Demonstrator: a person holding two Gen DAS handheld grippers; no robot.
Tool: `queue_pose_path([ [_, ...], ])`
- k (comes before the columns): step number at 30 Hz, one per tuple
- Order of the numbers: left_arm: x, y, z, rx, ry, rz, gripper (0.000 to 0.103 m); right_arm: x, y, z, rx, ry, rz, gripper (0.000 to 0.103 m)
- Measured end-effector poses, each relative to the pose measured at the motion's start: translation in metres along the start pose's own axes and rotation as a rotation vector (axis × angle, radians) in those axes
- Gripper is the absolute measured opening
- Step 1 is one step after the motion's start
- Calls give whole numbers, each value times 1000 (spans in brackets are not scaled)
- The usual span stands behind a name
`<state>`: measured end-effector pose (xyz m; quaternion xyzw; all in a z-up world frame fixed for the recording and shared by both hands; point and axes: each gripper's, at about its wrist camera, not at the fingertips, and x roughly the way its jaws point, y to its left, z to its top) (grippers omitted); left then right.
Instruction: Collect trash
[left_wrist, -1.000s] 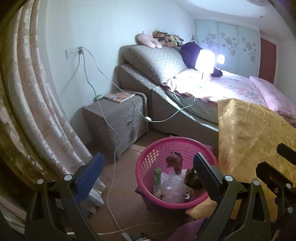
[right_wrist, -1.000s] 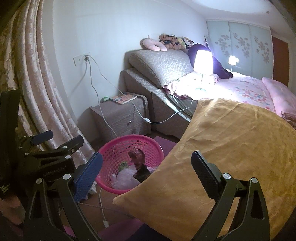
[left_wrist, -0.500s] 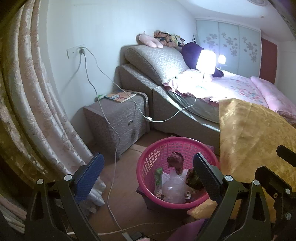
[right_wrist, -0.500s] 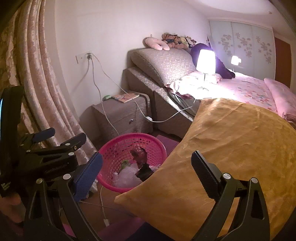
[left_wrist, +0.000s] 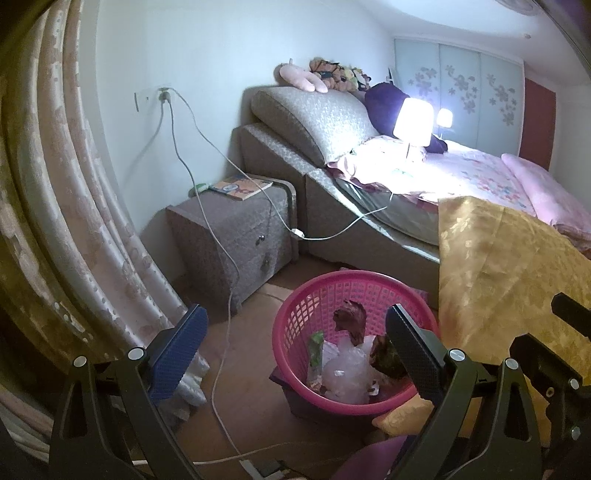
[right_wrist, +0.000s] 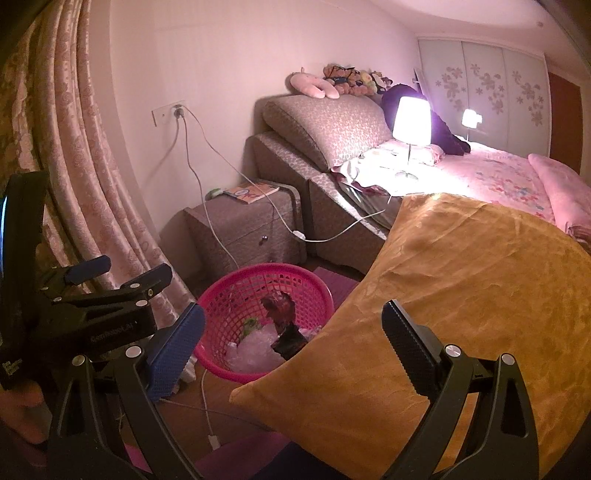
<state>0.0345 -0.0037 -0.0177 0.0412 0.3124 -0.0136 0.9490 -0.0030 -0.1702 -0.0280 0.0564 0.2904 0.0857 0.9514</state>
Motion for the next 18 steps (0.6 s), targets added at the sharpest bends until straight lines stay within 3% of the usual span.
queue_pose_path([
  [10, -2, -4, -2, -6, -12, 5, 93, -4, -8, -3, 30, -3, -16, 93],
  [14, -1, -16, -4, -2, 0, -15, 93, -14, -26, -8, 60, -7, -50, 93],
  [18, -5, -52, -11, 8, -18, -82, 93, -30, -60, -18, 116, -11, -115, 93],
])
